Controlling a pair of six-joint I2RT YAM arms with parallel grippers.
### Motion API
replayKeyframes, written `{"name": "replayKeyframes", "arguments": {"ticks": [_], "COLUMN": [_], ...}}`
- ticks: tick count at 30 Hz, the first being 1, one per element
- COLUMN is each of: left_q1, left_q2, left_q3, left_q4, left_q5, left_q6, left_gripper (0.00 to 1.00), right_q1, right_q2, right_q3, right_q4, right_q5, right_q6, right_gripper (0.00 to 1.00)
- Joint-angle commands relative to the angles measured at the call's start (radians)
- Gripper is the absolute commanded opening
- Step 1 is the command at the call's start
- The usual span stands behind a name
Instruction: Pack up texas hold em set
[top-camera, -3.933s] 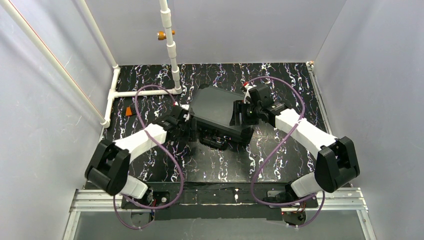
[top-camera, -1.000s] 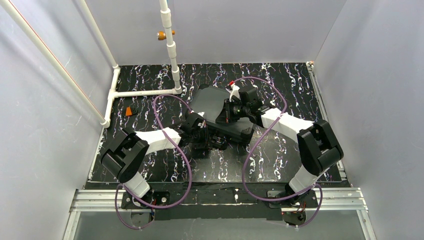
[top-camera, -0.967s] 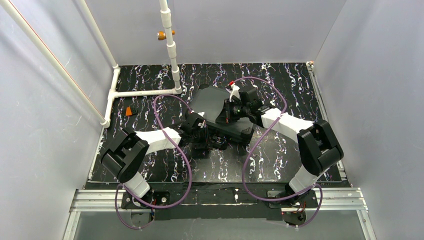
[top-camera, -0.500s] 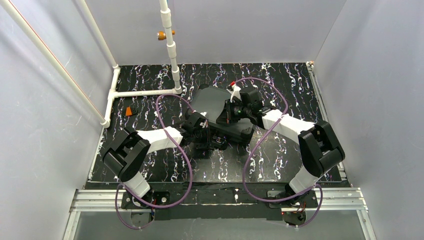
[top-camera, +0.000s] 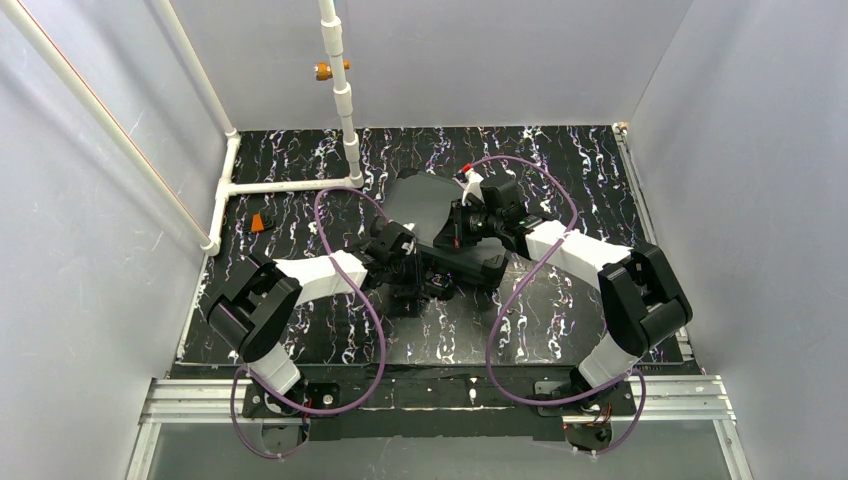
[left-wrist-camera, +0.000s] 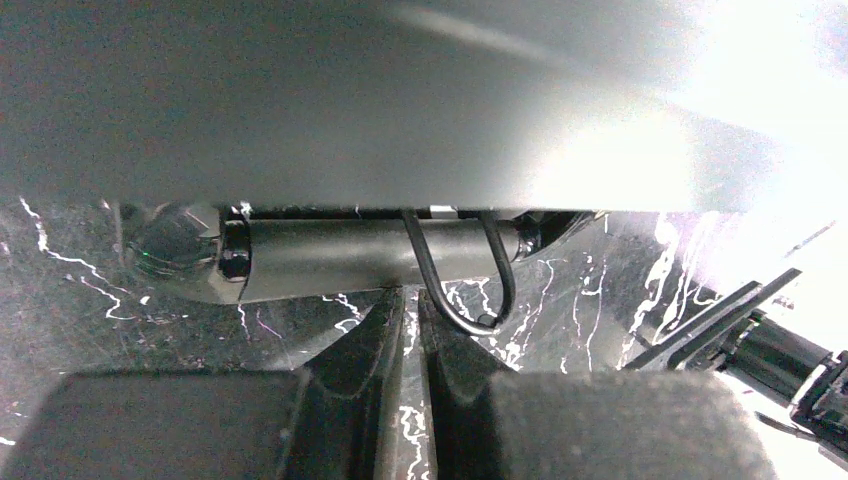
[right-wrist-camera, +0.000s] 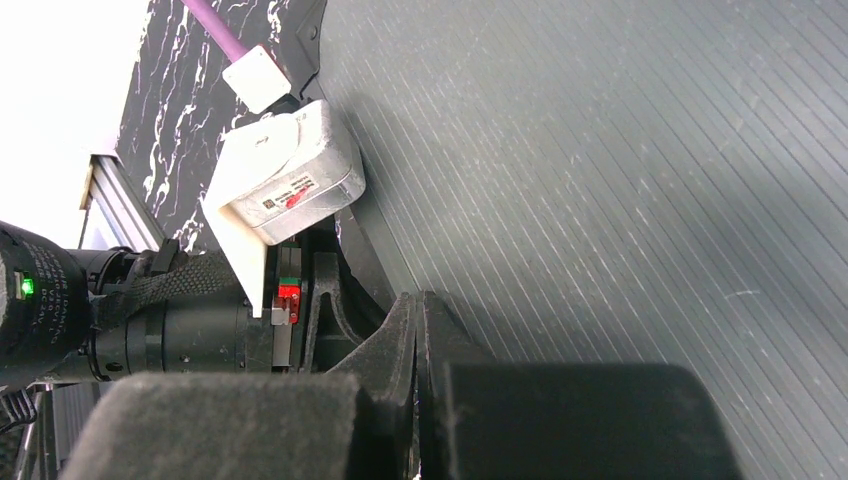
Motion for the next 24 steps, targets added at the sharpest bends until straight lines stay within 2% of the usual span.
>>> {"name": "replayKeyframes", "arguments": {"ticks": [1,11,24], "left_q1": [0.005,0.005,0.004], "left_q2": [-0.018,-0.047,-0.040], "left_q3": [0.060,0.105,0.199], "left_q4": [0.070,0.051,-0.072], "left_q5": [-0.026,-0.054,-0.176], "left_q6": [-0.021,0.000,0.128], "left_gripper": [0.09,0.09,0.08], "right_q1": [0.000,0.000,-0.002], "right_q2": [0.090,0.095,0.088], "right_q3": [-0.118,-0.118,-0.129], "right_q4": [-0.381,-0.380,-0.377], "right_q5": [0.132,0.130,0.132], "right_q6": [-0.086,-0.086,-0.086], "right_gripper": [0.01,0.01,0.01]}}
